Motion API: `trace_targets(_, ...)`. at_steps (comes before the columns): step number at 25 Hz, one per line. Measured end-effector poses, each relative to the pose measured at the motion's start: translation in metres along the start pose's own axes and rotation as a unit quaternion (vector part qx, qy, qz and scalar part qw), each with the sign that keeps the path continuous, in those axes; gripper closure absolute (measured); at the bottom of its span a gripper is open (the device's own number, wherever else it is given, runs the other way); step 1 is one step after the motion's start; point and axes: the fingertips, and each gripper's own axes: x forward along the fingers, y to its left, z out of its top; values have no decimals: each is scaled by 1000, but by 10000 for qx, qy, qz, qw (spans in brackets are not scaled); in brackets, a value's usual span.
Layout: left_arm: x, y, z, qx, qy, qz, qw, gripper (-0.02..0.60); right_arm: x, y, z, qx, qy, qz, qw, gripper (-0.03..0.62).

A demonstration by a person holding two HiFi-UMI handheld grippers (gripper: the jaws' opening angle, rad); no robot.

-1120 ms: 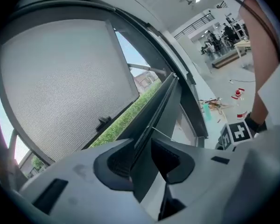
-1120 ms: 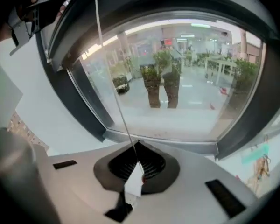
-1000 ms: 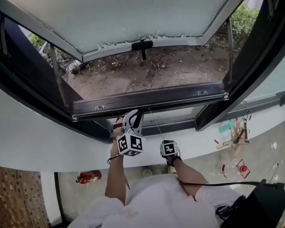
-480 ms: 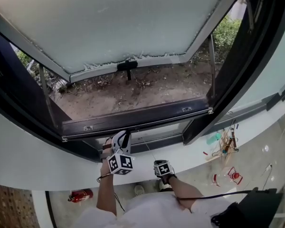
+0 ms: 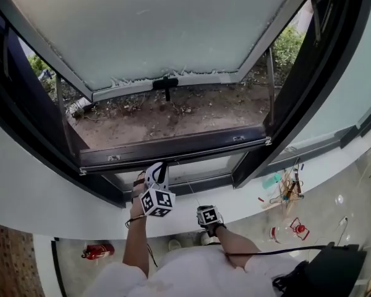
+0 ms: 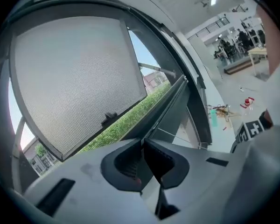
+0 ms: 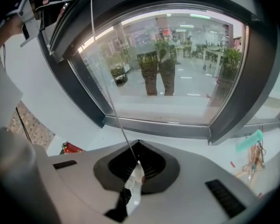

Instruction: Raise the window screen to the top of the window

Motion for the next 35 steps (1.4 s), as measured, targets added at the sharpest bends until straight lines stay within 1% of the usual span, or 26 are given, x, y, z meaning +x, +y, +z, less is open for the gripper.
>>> trace_targets(3, 4, 2, 5, 344, 143, 37, 9993, 563, -2, -1, 8, -127, -134, -133, 9997, 594)
trace_targets(6, 2, -2, 5, 535, 187, -131, 9983, 561, -8, 6, 12, -174, -234, -152, 9995, 594)
trace_targets(8, -3, -10, -3, 505, 336, -326, 9976, 563, -7, 15, 4, -50, -183, -17, 9998, 594)
trace_targets(9, -7, -12, -7, 409, 349, -338, 9980, 563, -4, 20, -4, 61, -104, 102, 9999, 594)
trace_targets(11, -16, -12, -8, 58, 191, -208, 9996, 563, 0, 24, -13, 153, -34, 178, 9997, 594)
trace_targets(12, -20, -11, -6, -92, 99, -107, 9999, 563, 0, 22, -12, 116, -68, 110, 9998, 594)
trace_targets(13, -23, -9, -4, -137, 36, 2, 9999, 561, -2, 18, -9, 44, -144, 1, 9999, 594)
trace_targets(14, -24, -7, -1, -36, 20, 80, 10000, 561, -5, 14, -4, -37, -248, -103, 9996, 594)
trace_targets(15, -23, -7, 0, 236, 82, 78, 9997, 561, -8, 14, 0, -103, -355, -148, 9992, 594)
trace_targets(16, -21, -10, -1, 676, 241, -12, 9974, 556, -9, 16, 2, -141, -416, -129, 9990, 594)
trace_targets(17, -17, -14, -5, 1196, 462, -140, 9916, 503, -7, 18, -1, -150, -406, -83, 9990, 594)
trace_targets(18, -13, -17, -8, 1647, 666, -237, 9838, 474, -4, 20, -6, -154, -373, -42, 9992, 594)
trace_targets(19, -9, -17, -9, 1936, 790, -269, 9775, 466, -3, 22, -9, -169, -353, -27, 9992, 594)
trace_targets(22, -1, -10, -7, 2309, 916, -155, 9685, 456, -7, 20, -12, -204, -360, -75, 9991, 594)
trace_targets(24, 5, -9, -14, 2596, 1133, -126, 9590, 456, -8, 18, -10, -165, -451, -52, 9988, 594)
trace_targets(25, 9, -9, -18, 2772, 1258, -62, 9525, 456, -8, 17, -10, -134, -486, -34, 9987, 594)
trace_targets(26, 11, -8, -21, 2996, 1372, 82, 9441, 456, -9, 16, -10, -102, -515, -15, 9986, 594)
trace_targets(28, 10, -3, -20, 3495, 1593, 451, 9222, 457, -11, 15, -11, -57, -580, 37, 9983, 594)
trace_targets(29, 10, -1, -19, 3658, 1697, 562, 9134, 462, -11, 16, -11, -47, -611, 69, 9981, 594)
trace_targets(30, 10, 0, -18, 3735, 1763, 607, 9087, 470, -10, 16, -11, -48, -643, 102, 9979, 594)
trace_targets(31, 11, 0, -17, 3732, 1774, 587, 9087, 484, -7, 17, -11, -59, -673, 137, 9976, 594)
trace_targets(32, 12, -3, -16, 3653, 1734, 510, 9132, 502, -5, 18, -11, -81, -693, 169, 9974, 594)
trace_targets(34, 13, -10, -17, 3432, 1625, 368, 9244, 508, -1, 20, -12, -161, -686, 211, 9973, 594)
trace_targets(35, 13, -13, -18, 3387, 1614, 370, 9262, 511, -1, 20, -14, -200, -667, 219, 9973, 594)
